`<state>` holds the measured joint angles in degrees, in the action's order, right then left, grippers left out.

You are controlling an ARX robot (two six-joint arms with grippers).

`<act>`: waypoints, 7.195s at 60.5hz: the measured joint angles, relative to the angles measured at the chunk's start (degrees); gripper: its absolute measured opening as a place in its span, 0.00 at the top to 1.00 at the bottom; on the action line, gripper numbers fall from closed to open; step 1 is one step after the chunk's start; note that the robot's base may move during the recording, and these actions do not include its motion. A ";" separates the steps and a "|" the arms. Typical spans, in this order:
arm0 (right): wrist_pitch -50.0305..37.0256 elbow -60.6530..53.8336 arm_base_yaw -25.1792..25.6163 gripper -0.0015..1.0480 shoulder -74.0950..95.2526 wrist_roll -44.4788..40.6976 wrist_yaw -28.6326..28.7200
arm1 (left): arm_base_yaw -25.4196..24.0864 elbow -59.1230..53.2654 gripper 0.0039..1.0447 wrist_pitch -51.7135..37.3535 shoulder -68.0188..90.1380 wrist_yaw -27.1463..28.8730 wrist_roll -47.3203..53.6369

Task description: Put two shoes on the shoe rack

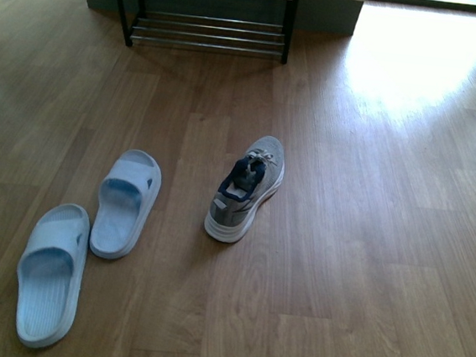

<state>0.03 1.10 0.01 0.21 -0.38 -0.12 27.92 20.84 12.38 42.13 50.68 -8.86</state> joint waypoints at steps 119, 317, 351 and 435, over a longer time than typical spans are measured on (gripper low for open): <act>-32.13 44.98 -8.11 0.09 141.15 3.78 -1.62 | 0.00 0.00 0.99 0.00 0.04 0.15 0.00; 5.55 12.63 0.85 0.99 20.74 -18.51 23.74 | -0.02 0.00 0.99 0.00 0.04 0.35 0.00; 5.62 12.55 0.87 0.99 20.68 -18.53 23.30 | 0.07 0.00 0.99 0.02 0.07 -0.20 0.00; 5.66 12.52 1.07 0.99 20.72 -18.53 23.17 | 0.11 0.00 0.99 0.02 0.11 -0.13 0.00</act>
<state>5.69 13.63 1.08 20.93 -18.92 23.05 28.03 20.84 12.40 42.24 50.54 -8.86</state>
